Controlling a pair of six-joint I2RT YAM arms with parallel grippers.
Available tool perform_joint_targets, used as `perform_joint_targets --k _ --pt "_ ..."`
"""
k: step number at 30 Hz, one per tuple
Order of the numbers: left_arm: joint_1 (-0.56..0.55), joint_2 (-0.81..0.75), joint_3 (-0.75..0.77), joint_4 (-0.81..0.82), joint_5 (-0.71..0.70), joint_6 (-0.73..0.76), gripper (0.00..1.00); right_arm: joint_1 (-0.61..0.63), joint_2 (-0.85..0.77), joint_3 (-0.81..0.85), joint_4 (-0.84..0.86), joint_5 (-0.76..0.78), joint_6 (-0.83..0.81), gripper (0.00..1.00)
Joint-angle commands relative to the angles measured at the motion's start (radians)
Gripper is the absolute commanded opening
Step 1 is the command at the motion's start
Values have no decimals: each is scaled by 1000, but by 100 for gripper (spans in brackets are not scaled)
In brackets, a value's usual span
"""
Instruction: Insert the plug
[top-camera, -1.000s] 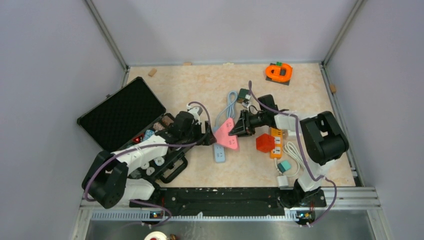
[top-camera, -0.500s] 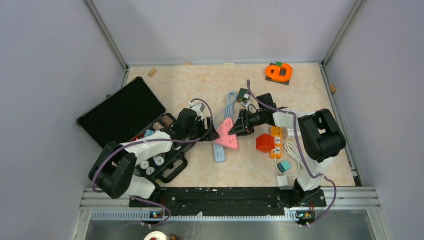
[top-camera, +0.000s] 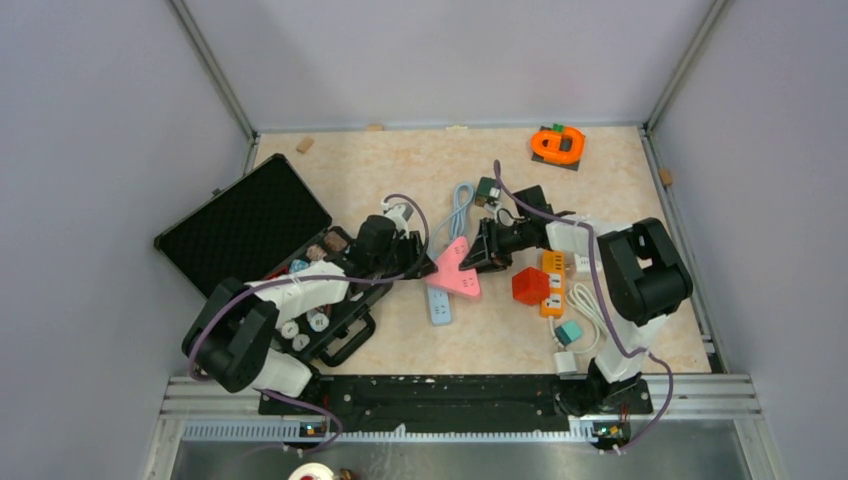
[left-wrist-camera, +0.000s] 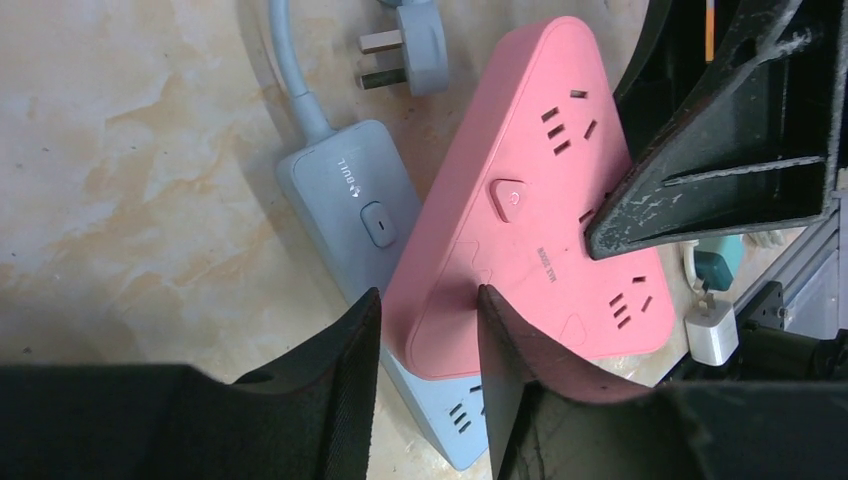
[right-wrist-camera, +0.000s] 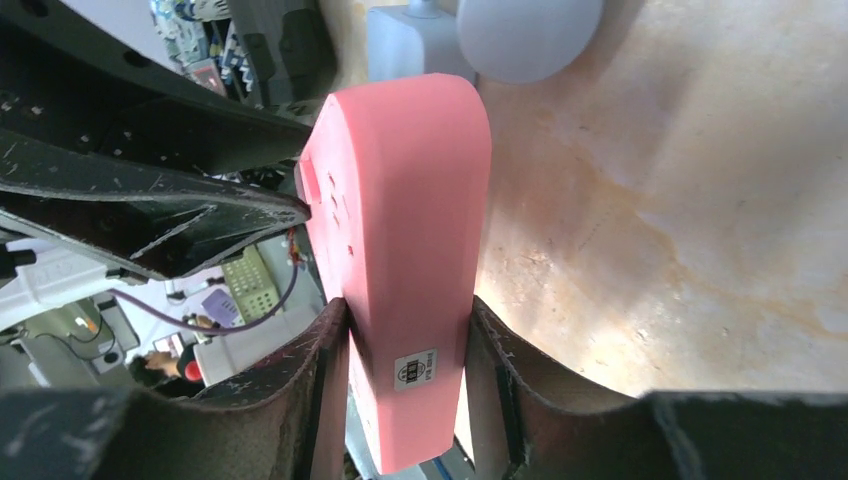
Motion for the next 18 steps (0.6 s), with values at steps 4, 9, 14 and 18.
perform_joint_targets --k 4,9,14,18 --pt "-6 12 -53 -71 -57 23 38 33 44 -25 -10 391 -106 41" --pt "-21 8 -72 -85 -79 23 35 52 59 -22 -11 414 -101 38" --pt "-42 -5 -79 -146 -144 34 33 72 62 -16 -26 460 -100 35" --pt "-64 -18 -84 -191 -215 20 33 87 60 -20 -17 477 -99 35"
